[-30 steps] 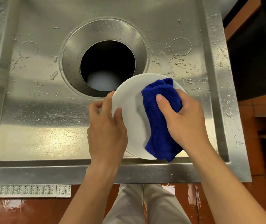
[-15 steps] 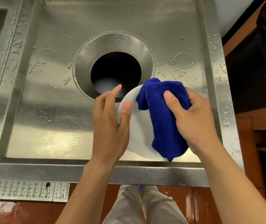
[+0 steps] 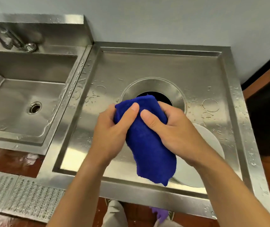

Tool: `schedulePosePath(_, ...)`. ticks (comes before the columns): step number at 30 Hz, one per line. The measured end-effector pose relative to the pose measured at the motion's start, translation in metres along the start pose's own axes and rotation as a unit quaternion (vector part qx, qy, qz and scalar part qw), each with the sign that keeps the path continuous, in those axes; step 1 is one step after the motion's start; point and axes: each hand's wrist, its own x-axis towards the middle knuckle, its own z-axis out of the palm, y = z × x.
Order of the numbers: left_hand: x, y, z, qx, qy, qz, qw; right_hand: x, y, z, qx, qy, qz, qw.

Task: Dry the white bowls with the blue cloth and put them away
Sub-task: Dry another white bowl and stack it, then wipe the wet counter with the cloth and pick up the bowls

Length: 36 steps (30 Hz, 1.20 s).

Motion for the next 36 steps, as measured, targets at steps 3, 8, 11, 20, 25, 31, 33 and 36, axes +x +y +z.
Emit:
schedulePosePath(3, 0.010, -0.014, -0.039, -0.018, 0.095, 0.012, 0.995, 0.020, 0.006, 0.026, -0.075, -0.015, 0.051, 0.996)
schedulePosePath(8, 0.047, -0.042, -0.114, -0.055, 0.120, -0.065, 0.989, 0.063, 0.009, 0.094, -0.131, -0.051, 0.105, 0.984)
schedulePosePath(11, 0.067, -0.057, -0.157, 0.001, 0.130, -0.051, 0.990, 0.087, 0.014, 0.134, -0.088, -0.025, 0.106, 0.990)
schedulePosePath(20, 0.098, -0.120, -0.227, 0.156, 0.156, -0.064, 0.973, 0.130, 0.059, 0.180, -0.117, -0.004, 0.129, 0.985)
schedulePosePath(25, 0.107, -0.160, -0.218, 0.384, 0.134, -0.001, 0.914, 0.158, 0.104, 0.188, -0.325, 0.065, 0.135, 0.934)
schedulePosePath(31, 0.131, -0.198, -0.175, 0.451, -0.032, 0.063, 0.890, 0.168, 0.147, 0.246, -0.347, 0.172, 0.017, 0.922)
schedulePosePath(33, 0.137, -0.211, -0.169, 0.528, -0.047, 0.078, 0.844, 0.171, 0.161, 0.257, -0.367, 0.129, 0.024, 0.921)
schedulePosePath(36, 0.142, -0.226, -0.168, 0.581, -0.047, 0.112, 0.805, 0.175, 0.179, 0.254, -0.418, 0.120, 0.033, 0.900)
